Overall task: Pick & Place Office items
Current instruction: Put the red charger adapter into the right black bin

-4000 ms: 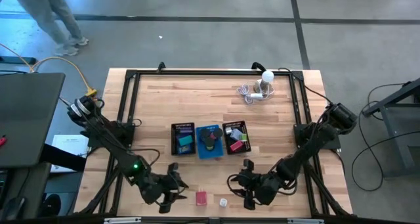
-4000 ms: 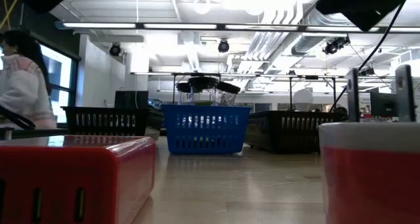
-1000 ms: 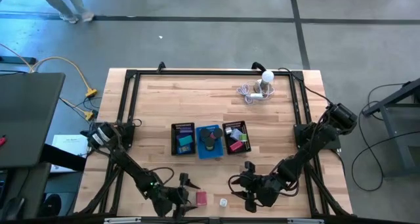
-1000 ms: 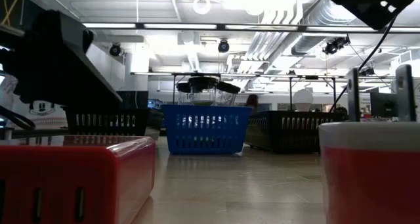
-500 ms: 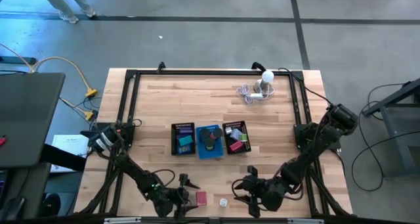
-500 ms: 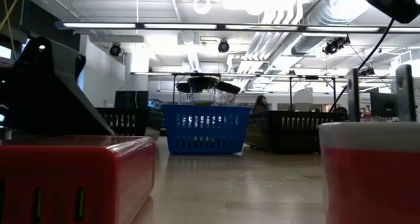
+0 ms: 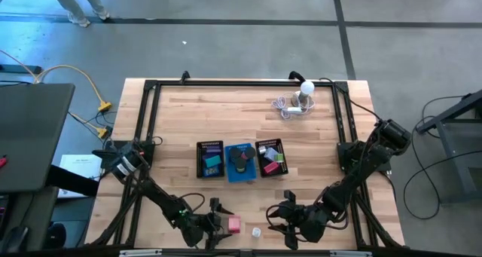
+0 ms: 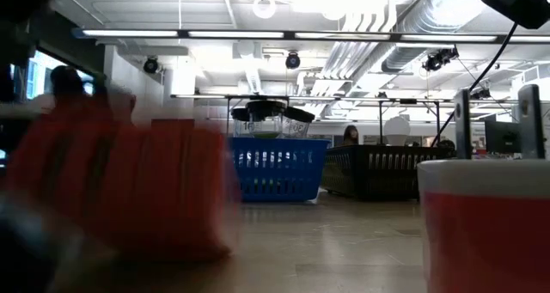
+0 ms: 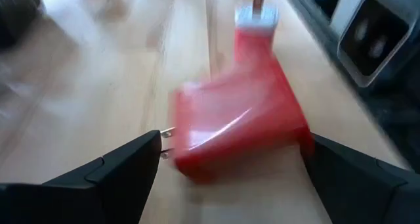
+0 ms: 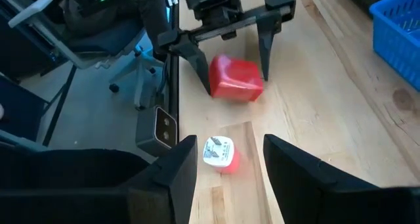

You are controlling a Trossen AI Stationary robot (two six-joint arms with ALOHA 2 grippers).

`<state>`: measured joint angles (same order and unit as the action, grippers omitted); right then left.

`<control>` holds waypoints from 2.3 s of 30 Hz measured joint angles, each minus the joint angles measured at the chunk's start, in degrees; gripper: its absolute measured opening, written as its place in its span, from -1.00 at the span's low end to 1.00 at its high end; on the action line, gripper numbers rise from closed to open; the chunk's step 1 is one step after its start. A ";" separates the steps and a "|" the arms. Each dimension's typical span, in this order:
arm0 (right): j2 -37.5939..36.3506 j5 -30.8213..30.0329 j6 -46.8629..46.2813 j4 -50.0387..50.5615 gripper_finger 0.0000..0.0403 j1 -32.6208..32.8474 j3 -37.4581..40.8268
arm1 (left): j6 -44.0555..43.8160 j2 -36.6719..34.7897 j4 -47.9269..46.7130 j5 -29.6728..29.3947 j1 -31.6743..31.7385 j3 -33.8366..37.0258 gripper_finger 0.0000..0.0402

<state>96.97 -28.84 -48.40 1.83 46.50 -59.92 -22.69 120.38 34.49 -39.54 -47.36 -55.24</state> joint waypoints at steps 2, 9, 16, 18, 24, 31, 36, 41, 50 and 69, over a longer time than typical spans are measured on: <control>0.00 -0.28 0.12 0.02 -0.19 0.00 0.00 | -0.57 0.73 0.53 0.21 0.06 0.11 0.76; 0.00 -1.51 0.17 0.35 -0.19 0.02 0.00 | -1.03 0.96 0.83 0.11 0.29 0.07 0.63; 0.00 -1.49 0.09 0.31 -0.19 0.02 0.00 | -1.16 0.99 1.24 0.21 0.29 0.07 0.39; 0.00 -1.49 0.03 0.22 -0.19 0.02 0.00 | -1.16 1.02 1.32 0.18 0.28 0.08 0.35; 0.00 -2.20 0.05 0.03 -0.19 0.02 0.00 | -1.18 1.02 1.48 0.10 0.29 0.10 0.31; 0.00 -2.73 0.15 0.22 -0.19 0.02 0.00 | -1.18 1.17 4.31 1.93 0.38 0.24 0.31; 0.00 -2.66 0.15 0.24 -0.19 0.01 0.00 | 8.22 0.88 4.34 3.30 -0.47 0.24 0.31; 0.00 -2.58 0.15 0.24 -0.19 0.02 0.00 | 18.33 -4.07 -2.62 -1.87 -3.91 0.24 0.31; 0.00 -2.71 0.17 0.23 -0.19 0.00 0.00 | 18.35 -22.85 -26.14 7.36 -3.29 0.15 0.31; 0.00 -2.73 -4.39 -1.18 -0.19 0.44 0.00 | 34.16 -15.32 -60.70 31.94 8.51 -24.65 0.31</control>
<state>96.97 -31.57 -52.79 0.65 46.94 -59.92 11.47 105.06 -26.21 -7.60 -38.85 -79.89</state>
